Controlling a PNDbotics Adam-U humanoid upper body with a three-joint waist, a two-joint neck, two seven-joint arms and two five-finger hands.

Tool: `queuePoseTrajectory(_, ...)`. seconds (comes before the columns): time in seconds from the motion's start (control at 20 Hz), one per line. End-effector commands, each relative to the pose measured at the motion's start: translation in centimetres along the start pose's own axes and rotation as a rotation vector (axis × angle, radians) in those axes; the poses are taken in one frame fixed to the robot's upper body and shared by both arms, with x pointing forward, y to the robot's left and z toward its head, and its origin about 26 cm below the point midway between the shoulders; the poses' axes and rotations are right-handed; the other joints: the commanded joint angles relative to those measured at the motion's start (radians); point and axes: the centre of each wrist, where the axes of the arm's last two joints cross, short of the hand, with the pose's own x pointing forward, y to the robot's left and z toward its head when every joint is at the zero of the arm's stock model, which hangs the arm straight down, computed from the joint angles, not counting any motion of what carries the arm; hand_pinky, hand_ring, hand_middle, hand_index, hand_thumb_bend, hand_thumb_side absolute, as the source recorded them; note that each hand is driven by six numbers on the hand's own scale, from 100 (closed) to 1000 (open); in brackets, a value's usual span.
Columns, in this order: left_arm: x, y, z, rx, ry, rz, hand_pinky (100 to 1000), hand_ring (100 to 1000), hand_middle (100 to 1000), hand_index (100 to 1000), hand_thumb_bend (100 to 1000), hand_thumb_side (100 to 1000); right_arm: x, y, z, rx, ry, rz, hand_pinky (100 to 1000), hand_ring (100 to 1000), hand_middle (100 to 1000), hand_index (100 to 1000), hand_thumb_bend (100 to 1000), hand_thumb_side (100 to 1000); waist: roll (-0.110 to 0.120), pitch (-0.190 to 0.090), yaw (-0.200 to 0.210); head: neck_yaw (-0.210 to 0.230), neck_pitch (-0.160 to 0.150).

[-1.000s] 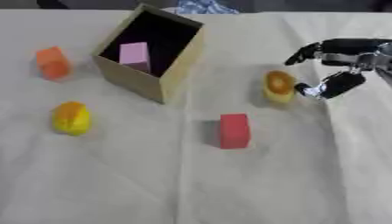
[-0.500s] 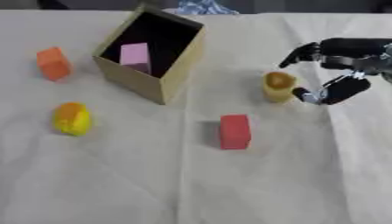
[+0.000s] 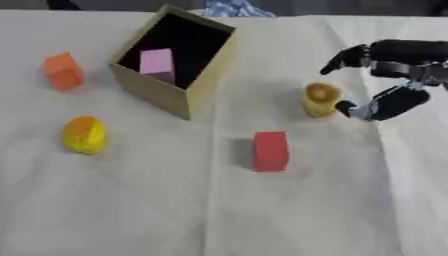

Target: Pick up objects on the table and place them in the box.

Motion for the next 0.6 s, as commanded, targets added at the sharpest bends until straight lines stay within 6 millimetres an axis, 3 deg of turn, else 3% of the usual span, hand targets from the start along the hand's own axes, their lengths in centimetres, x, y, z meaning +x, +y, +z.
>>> queuePoseTrajectory(0.05, 0.8, 0.0, -0.5, -0.013, -0.034, 0.003, 801, 597, 639, 811, 410, 689, -0.5, -1.1, 0.6, 0.0, 0.037, 0.034, 910, 899, 867, 921, 228, 432, 0.002, -0.016, 0.002, 0.001, -0.011)
queuePoseTrajectory(0.6, 0.8, -0.1, -0.5, -0.014, -0.033, 0.01, 802, 596, 639, 811, 406, 692, -2.4, 0.4, -1.4, 0.049, 0.093, 0.033, 909, 902, 871, 923, 266, 437, 0.006, -0.008, 0.009, -0.001, -0.016)
